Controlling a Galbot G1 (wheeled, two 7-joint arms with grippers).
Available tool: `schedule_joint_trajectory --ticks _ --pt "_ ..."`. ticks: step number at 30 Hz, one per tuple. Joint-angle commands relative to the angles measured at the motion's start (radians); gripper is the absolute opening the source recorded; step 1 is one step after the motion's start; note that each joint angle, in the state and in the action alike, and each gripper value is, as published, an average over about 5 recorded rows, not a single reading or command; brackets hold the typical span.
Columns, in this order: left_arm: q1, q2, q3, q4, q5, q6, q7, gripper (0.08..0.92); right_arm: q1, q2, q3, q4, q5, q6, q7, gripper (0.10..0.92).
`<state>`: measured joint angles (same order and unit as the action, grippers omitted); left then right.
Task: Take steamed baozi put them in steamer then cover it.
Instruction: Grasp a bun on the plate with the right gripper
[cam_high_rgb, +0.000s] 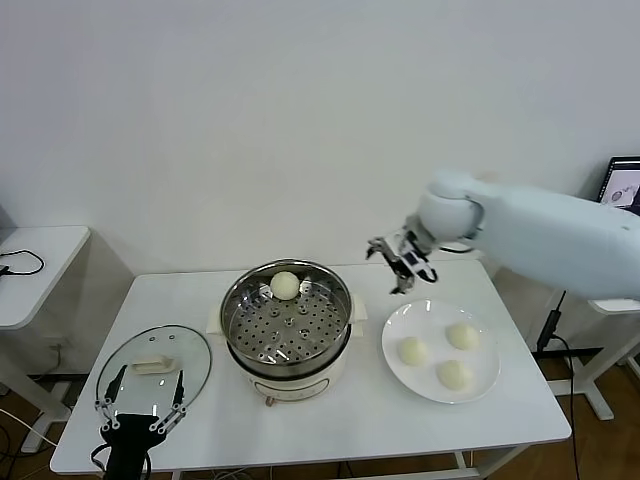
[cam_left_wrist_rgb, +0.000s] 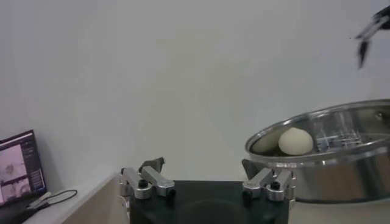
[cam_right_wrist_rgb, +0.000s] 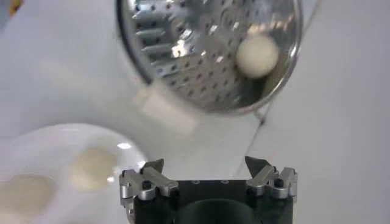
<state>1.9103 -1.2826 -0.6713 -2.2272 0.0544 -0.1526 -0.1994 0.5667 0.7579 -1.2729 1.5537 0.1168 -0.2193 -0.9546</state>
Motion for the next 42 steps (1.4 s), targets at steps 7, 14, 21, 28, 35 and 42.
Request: schedule_joint_trajectory --ticks 7,14,21,28,35,42 --pt "-0.009 0.002 -0.008 0.008 0.001 0.015 0.008 0.823 -0.221 -0.158 0.052 0.063 -0.059 -0.099 -0.018 0.823" --pt "0.000 -0.004 -0.017 0.012 0.002 0.013 0.007 0.823 -0.320 -0.102 0.117 -0.009 -0.100 -0.091 -0.020 0.823" --pt "0.007 -0.010 -0.021 0.009 0.004 0.013 0.007 0.823 -0.429 -0.057 0.188 -0.093 -0.180 -0.083 -0.017 0.823" --pt "0.017 -0.010 -0.028 0.002 0.004 0.012 0.007 0.823 -0.511 -0.002 0.253 -0.179 -0.212 -0.069 -0.012 0.823" --pt "0.018 -0.013 -0.029 0.002 0.006 0.012 0.008 0.823 -0.556 0.033 0.287 -0.231 -0.219 -0.061 -0.012 0.823" --pt "0.016 -0.015 -0.029 0.005 0.005 0.012 0.007 0.823 -0.572 0.062 0.302 -0.271 -0.229 -0.060 -0.010 0.793"
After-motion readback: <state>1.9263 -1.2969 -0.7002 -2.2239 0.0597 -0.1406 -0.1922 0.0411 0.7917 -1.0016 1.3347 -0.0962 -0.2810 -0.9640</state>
